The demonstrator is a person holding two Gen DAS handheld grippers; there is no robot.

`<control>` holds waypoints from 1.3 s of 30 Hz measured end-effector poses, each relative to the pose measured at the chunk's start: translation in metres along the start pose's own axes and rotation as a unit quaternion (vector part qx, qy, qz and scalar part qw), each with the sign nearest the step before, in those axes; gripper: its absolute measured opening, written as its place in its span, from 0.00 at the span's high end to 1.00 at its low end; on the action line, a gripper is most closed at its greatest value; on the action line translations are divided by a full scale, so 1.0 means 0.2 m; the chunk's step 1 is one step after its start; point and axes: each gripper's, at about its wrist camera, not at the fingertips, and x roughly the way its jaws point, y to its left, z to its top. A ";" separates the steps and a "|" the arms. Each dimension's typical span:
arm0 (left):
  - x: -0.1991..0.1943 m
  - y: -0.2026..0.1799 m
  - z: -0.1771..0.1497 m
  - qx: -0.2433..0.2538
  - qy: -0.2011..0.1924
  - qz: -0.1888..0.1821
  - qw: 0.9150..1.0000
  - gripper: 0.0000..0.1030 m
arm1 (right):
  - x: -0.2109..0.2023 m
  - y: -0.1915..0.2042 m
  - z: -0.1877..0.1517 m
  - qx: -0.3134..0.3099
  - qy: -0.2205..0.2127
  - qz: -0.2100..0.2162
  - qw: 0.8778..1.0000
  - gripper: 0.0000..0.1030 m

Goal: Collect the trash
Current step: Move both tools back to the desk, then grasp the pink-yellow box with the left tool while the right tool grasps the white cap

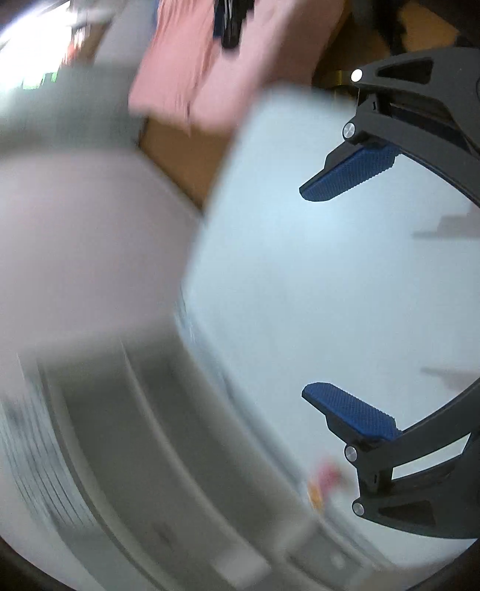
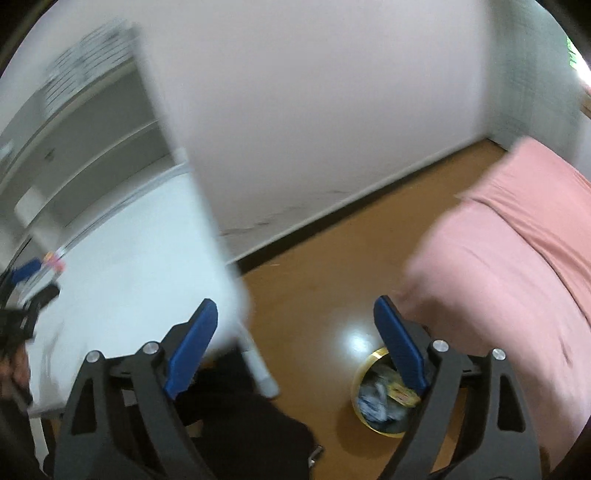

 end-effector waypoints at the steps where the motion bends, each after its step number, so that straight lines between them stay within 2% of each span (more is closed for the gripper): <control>1: 0.03 0.15 -0.04 -0.013 0.007 0.035 0.999 0.07 | 0.03 0.09 0.03 -0.017 0.003 0.010 1.000 0.19; 2: 0.05 0.31 -0.08 -0.032 0.015 0.069 0.997 0.07 | 0.08 0.20 0.05 -0.036 0.008 0.023 0.999 0.19; 4: 0.09 0.52 -0.13 -0.067 0.027 0.091 0.993 0.07 | 0.16 0.42 0.09 -0.069 0.019 0.047 0.996 0.19; 7: 0.17 0.78 -0.20 -0.131 0.036 0.094 0.986 0.07 | 0.25 0.70 0.14 -0.108 0.034 0.082 0.990 0.19; 10: 0.27 0.89 -0.23 -0.138 0.031 0.101 0.985 0.07 | 0.32 0.94 0.16 -0.141 0.044 0.108 0.983 0.19; 13: 0.38 0.96 -0.22 -0.140 0.050 0.101 0.984 0.07 | 0.39 1.12 0.18 -0.169 0.053 0.119 0.977 0.19; 19: 0.48 0.95 -0.20 -0.145 0.068 0.081 0.984 0.09 | 0.51 1.42 0.23 -0.193 0.067 0.139 0.969 0.19; 20: 0.49 0.96 -0.20 -0.147 0.074 0.079 0.983 0.19 | 0.53 1.45 0.24 -0.199 0.069 0.141 0.967 0.19; 21: 0.50 0.97 -0.20 -0.150 0.083 0.072 0.983 0.32 | 0.54 1.49 0.23 -0.206 0.070 0.142 0.966 0.19; 22: 0.52 0.98 -0.21 -0.153 0.091 0.063 0.982 0.39 | 0.55 1.52 0.24 -0.210 0.071 0.142 0.965 0.19; 23: 0.54 0.99 -0.23 -0.159 0.100 0.054 0.981 0.55 | 0.57 1.57 0.25 -0.216 0.072 0.143 0.963 0.19; 24: 0.54 1.00 -0.23 -0.163 0.098 0.049 0.981 0.60 | 0.59 1.60 0.25 -0.219 0.074 0.145 0.962 0.19; 29: 0.43 1.11 -0.29 -0.184 0.091 0.057 0.977 0.60 | 0.70 1.82 0.26 -0.230 0.094 0.160 0.955 0.19; 33: 0.27 1.29 -0.40 -0.209 0.074 0.080 0.972 0.60 | 0.81 2.09 0.23 -0.251 0.112 0.165 0.947 0.19; 36: 0.20 1.42 -0.48 -0.213 0.065 0.120 0.968 0.60 | 0.90 2.34 0.23 -0.266 0.118 0.165 0.943 0.19; 39: 0.18 1.53 -0.54 -0.228 0.059 0.154 0.960 0.60 | 0.98 2.56 0.25 -0.273 0.113 0.159 0.942 0.19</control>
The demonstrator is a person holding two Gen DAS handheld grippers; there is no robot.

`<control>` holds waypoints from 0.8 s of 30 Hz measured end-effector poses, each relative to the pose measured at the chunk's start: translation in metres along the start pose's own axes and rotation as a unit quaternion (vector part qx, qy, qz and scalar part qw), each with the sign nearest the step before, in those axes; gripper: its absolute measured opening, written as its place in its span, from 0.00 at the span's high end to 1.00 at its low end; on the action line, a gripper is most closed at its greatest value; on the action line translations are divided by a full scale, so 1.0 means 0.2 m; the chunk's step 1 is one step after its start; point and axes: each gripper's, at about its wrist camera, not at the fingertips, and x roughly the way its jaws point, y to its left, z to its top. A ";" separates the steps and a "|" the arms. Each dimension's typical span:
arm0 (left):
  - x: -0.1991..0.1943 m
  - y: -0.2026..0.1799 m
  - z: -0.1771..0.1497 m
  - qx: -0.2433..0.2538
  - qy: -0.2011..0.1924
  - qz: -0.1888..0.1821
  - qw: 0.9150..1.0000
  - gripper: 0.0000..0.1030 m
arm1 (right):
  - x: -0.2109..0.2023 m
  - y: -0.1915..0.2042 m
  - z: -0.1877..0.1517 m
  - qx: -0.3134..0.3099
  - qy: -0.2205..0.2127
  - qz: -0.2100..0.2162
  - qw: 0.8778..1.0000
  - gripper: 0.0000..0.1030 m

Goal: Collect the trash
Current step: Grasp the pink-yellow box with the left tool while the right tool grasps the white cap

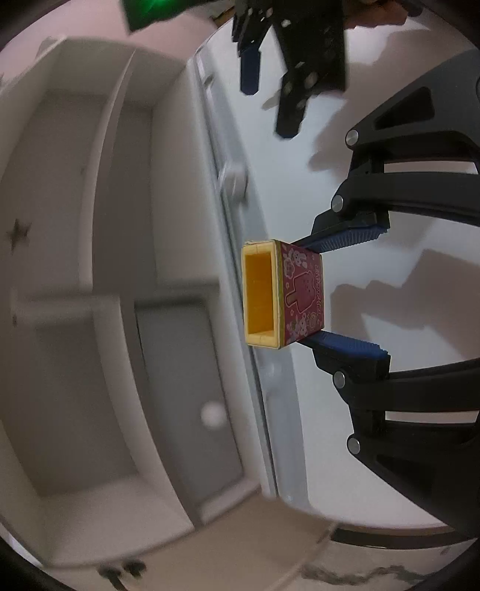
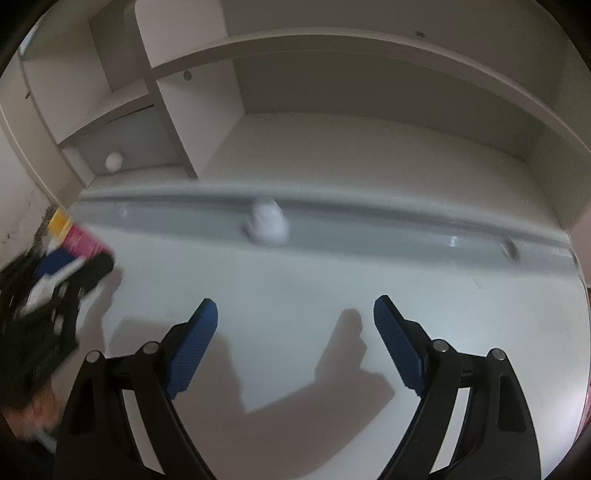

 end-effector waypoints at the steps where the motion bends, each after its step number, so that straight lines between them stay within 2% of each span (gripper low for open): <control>1: 0.00 0.03 0.00 -0.006 -0.001 0.004 1.000 0.60 | 0.03 0.03 0.04 0.000 -0.003 -0.004 1.000 0.19; 4: 0.00 0.09 -0.01 -0.022 0.000 -0.003 1.000 0.60 | 0.14 0.10 0.16 0.005 0.003 -0.015 1.000 0.21; 8: 0.01 0.09 -0.01 -0.022 0.002 -0.002 1.000 0.60 | 0.22 0.12 0.22 0.015 0.022 -0.020 0.999 0.34; 10: 0.02 0.08 -0.01 -0.020 0.004 -0.004 1.000 0.60 | 0.23 0.13 0.22 0.016 0.022 -0.017 0.999 0.35; 11: 0.01 0.08 -0.01 -0.019 0.004 -0.005 1.000 0.60 | 0.23 0.13 0.22 0.017 0.022 -0.017 0.999 0.41; 12: 0.01 0.07 -0.01 -0.016 0.003 -0.004 1.000 0.60 | 0.24 0.12 0.23 0.019 0.024 -0.020 0.999 0.61; 13: 0.01 0.06 -0.01 -0.014 0.002 -0.004 1.000 0.60 | 0.25 0.12 0.23 0.022 0.027 -0.018 0.999 0.70; 16: 0.01 0.04 -0.03 -0.007 0.004 -0.003 1.000 0.60 | 0.22 0.09 0.22 0.032 0.020 -0.022 0.999 0.71; 19: 0.00 0.00 -0.04 0.006 0.003 -0.004 1.000 0.60 | 0.09 0.02 0.13 0.036 0.007 -0.007 0.999 0.71; 24: -0.06 -0.15 -0.06 0.011 0.011 -0.037 0.999 0.60 | -0.21 -0.20 -0.13 0.038 -0.016 -0.026 0.999 0.71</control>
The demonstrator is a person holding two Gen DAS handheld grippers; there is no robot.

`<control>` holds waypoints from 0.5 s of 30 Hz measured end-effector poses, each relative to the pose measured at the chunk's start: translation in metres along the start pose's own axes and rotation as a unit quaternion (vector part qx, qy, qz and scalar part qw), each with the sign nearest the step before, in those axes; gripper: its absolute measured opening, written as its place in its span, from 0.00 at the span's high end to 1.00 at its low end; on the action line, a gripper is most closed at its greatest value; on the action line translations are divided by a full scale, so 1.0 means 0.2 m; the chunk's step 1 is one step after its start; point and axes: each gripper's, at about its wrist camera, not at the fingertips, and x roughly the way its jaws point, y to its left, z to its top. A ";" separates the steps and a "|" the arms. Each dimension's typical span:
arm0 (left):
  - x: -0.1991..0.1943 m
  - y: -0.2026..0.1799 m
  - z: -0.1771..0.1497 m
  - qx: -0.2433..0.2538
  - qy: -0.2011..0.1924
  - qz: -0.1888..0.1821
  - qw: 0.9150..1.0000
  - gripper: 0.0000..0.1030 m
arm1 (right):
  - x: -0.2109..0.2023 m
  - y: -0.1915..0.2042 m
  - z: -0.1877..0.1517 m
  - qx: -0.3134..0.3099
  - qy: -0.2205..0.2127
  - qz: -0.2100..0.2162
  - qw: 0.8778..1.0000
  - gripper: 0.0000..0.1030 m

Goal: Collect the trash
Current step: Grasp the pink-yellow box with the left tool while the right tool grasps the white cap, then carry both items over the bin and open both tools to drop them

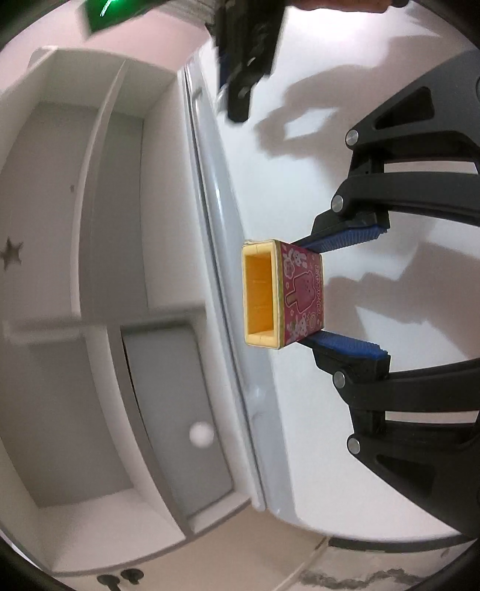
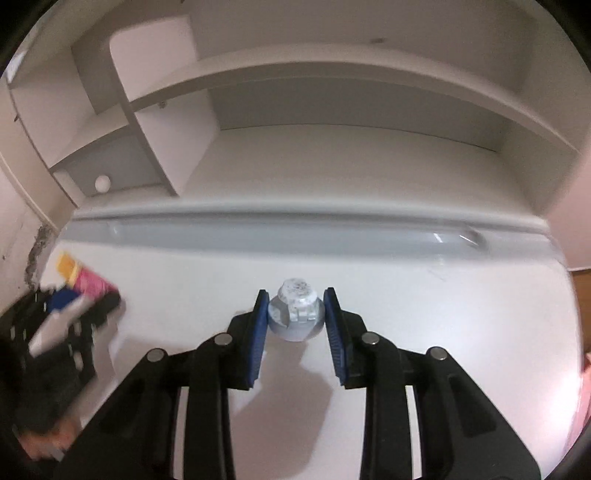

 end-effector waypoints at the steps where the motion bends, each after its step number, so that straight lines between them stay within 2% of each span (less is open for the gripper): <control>1: -0.03 -0.07 0.00 0.007 -0.003 -0.015 1.000 0.60 | -0.05 -0.06 -0.05 0.002 -0.005 -0.006 1.000 0.71; 3: -0.11 -0.24 -0.01 0.028 -0.010 -0.029 0.999 0.60 | -0.18 -0.22 -0.19 0.017 -0.014 -0.022 1.000 0.71; 5: -0.19 -0.47 -0.03 0.053 -0.014 -0.073 0.996 0.60 | -0.28 -0.37 -0.31 0.037 -0.021 -0.042 0.998 0.71; 8: -0.28 -0.77 -0.07 0.087 -0.021 -0.117 0.989 0.60 | -0.49 -0.68 -0.57 0.080 -0.032 -0.082 0.993 0.71; 11: -0.38 -1.12 -0.13 0.131 -0.034 -0.156 0.979 0.60 | -0.65 -0.92 -0.77 0.117 -0.042 -0.115 0.986 0.71; 15: -0.52 -1.54 -0.19 0.182 -0.037 -0.223 0.957 0.60 | -0.89 -1.25 -1.08 0.178 -0.049 -0.159 0.970 0.71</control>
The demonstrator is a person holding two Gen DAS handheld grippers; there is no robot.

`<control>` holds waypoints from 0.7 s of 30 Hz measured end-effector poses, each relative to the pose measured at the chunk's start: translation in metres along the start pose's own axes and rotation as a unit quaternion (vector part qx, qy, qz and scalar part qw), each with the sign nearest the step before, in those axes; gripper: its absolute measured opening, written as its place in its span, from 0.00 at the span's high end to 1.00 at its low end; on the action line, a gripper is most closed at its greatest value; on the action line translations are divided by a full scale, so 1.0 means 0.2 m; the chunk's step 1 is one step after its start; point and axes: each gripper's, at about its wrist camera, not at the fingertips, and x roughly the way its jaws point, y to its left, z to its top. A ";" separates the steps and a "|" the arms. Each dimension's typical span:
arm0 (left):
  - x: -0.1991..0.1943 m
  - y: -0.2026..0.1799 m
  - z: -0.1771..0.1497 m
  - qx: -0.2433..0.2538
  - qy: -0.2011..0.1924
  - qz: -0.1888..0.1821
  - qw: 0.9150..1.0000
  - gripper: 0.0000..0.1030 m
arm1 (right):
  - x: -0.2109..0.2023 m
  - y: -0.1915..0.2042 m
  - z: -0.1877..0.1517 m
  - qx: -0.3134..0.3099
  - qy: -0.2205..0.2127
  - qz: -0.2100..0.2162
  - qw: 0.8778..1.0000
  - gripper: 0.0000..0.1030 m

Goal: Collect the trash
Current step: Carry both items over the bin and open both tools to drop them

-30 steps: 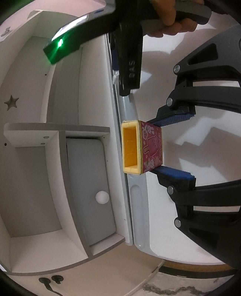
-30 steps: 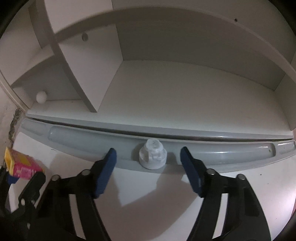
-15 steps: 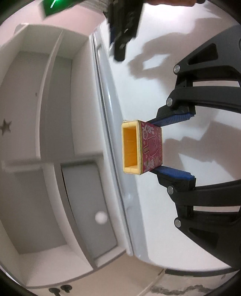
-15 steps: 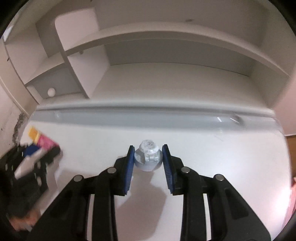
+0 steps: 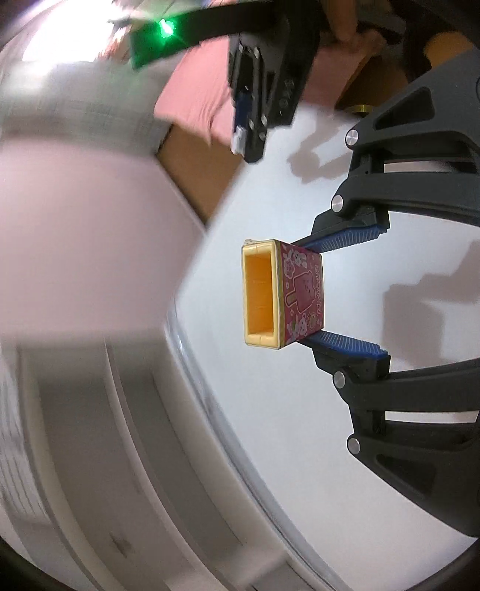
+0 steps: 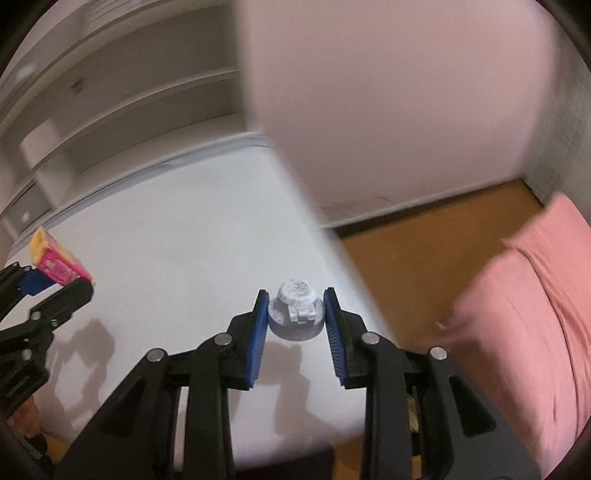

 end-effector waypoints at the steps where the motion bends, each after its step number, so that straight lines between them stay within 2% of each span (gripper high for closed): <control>1: 0.02 -0.10 0.02 0.011 0.000 -0.016 1.000 0.60 | -0.02 -0.12 -0.05 0.018 0.001 -0.012 1.000 0.71; 5: 0.07 -0.46 0.07 0.044 0.005 -0.076 0.996 0.60 | -0.10 -0.51 -0.23 0.079 0.004 -0.051 0.996 0.71; 10: 0.17 -0.90 0.03 0.087 0.022 -0.145 0.985 0.60 | -0.14 -0.92 -0.52 0.148 0.022 -0.102 0.984 0.71; 14: 0.33 -1.14 -0.06 0.110 0.045 -0.170 0.978 0.60 | -0.07 -1.14 -0.67 0.190 0.049 -0.111 0.974 0.71; 21: 0.78 -1.42 -0.21 0.113 0.128 -0.193 0.966 0.60 | 0.18 -1.41 -0.84 0.235 0.116 -0.114 0.958 0.70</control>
